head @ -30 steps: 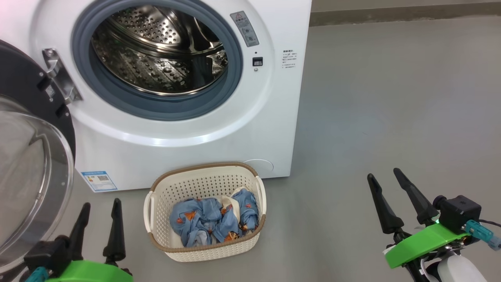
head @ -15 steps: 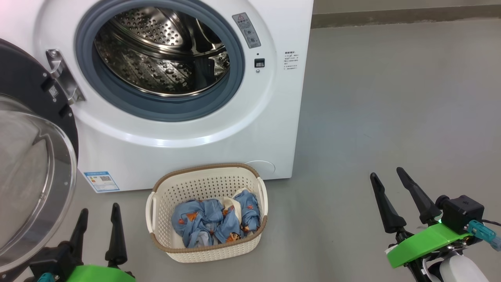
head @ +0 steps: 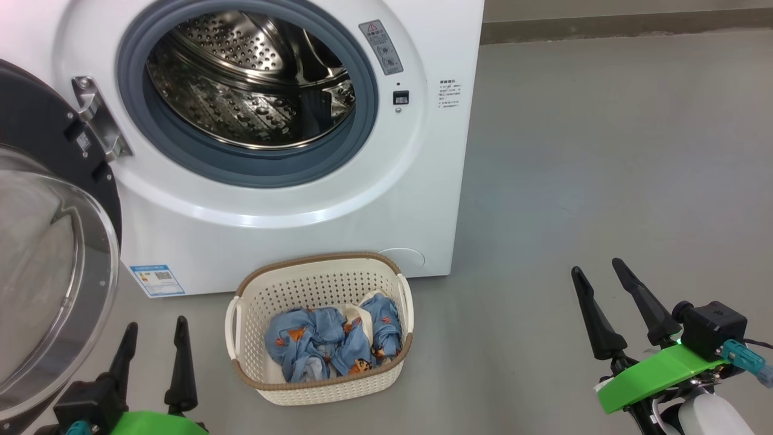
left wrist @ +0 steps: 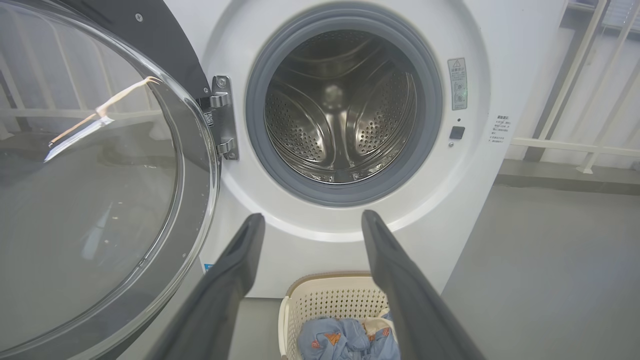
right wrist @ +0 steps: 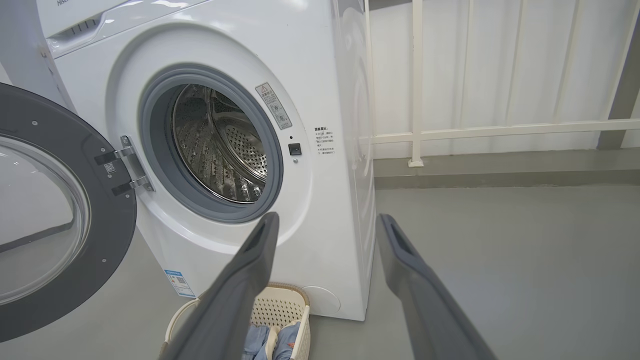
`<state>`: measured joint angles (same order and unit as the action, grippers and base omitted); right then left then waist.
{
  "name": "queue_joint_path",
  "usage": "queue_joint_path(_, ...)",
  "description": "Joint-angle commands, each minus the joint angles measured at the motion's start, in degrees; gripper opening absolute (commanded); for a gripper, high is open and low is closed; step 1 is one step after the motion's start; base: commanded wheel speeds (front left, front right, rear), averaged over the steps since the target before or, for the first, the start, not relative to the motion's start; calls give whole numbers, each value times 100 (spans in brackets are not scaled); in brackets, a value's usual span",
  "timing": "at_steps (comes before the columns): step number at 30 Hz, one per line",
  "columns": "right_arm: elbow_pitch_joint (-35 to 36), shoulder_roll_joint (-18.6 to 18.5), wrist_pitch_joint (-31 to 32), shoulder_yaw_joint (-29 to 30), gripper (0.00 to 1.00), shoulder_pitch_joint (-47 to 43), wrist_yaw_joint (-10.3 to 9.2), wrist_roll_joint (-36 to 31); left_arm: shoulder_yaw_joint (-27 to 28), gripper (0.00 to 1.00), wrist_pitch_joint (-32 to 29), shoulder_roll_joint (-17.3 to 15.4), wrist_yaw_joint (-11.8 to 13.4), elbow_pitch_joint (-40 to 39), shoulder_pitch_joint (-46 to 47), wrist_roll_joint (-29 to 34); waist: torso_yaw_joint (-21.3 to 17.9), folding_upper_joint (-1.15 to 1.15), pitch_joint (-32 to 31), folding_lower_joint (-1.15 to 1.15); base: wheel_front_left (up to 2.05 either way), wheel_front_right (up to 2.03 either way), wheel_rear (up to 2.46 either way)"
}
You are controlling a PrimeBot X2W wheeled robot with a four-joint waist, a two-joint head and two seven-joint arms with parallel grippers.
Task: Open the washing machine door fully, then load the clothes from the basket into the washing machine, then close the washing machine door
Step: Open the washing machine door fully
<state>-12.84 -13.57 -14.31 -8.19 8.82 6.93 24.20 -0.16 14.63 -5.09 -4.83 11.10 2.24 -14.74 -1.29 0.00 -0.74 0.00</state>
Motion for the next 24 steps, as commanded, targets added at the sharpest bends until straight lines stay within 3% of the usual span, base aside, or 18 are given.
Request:
queue_joint_path(1, 127, -47, -69, -81, 100, 62, 56, -66, 226, 100, 37, -57, -34, -108, 133, 75, 2, 0, -2, 0, 0, 0, 0)
queue_joint_path(24, 104, -76, -69, -128, 100, 54, 56, -14, 328, 100, 37, 54, -166, -48, 119, 226, 26, 0, 3, 0, 7, -7, 0)
